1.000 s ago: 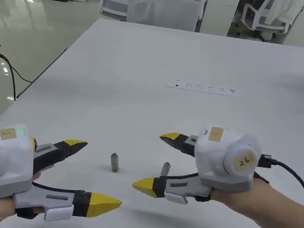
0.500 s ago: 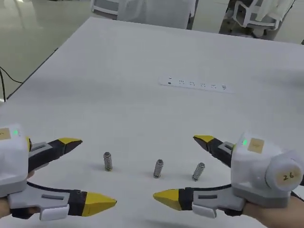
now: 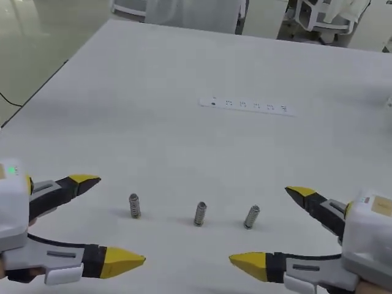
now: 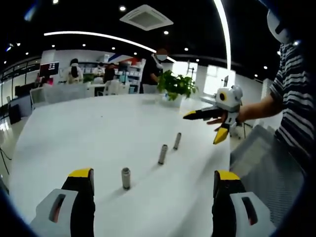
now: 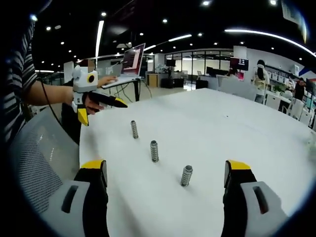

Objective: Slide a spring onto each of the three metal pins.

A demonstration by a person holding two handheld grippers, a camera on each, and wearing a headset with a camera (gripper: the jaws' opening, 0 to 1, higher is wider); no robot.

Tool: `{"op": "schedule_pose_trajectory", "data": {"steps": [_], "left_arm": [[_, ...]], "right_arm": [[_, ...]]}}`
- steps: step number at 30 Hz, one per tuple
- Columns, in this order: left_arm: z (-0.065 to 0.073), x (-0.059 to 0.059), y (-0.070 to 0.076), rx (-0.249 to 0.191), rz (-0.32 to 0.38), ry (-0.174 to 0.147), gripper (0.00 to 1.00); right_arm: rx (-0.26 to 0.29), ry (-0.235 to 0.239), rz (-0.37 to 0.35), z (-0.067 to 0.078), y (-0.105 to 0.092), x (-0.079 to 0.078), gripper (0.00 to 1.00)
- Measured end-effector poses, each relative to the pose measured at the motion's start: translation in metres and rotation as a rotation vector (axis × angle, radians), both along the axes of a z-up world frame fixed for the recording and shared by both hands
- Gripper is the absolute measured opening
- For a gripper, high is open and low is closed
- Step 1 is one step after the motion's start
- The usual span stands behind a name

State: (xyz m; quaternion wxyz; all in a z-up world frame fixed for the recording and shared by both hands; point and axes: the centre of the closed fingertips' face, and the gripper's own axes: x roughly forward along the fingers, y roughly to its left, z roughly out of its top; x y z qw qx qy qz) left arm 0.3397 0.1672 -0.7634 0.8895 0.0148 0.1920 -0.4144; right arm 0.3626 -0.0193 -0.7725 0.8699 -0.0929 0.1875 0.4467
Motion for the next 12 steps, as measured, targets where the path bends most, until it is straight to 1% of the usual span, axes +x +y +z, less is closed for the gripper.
{"op": "schedule_pose_trajectory", "data": {"steps": [3, 8, 10, 11, 12], "left_arm": [[-0.001, -0.001, 0.001, 0.004, 0.001, 0.002, 0.98], [0.0, -0.002, 0.002, 0.007, 0.0, -0.001, 0.98], [0.0, -0.003, 0.004, 0.016, 0.001, -0.003, 0.98], [0.0, -0.003, 0.004, 0.018, 0.001, -0.005, 0.98], [0.0, -0.003, 0.006, 0.026, 0.003, -0.005, 0.98]], "right_arm": [[-0.002, 0.003, -0.027, -0.001, -0.012, 0.001, 0.99], [0.002, 0.001, -0.033, 0.002, -0.018, -0.002, 0.99], [-0.016, -0.007, -0.036, 0.001, -0.021, -0.001, 0.99], [-0.036, -0.015, -0.038, -0.001, -0.024, -0.001, 0.99], [-0.04, -0.015, -0.035, -0.002, -0.025, -0.001, 0.99]]}}
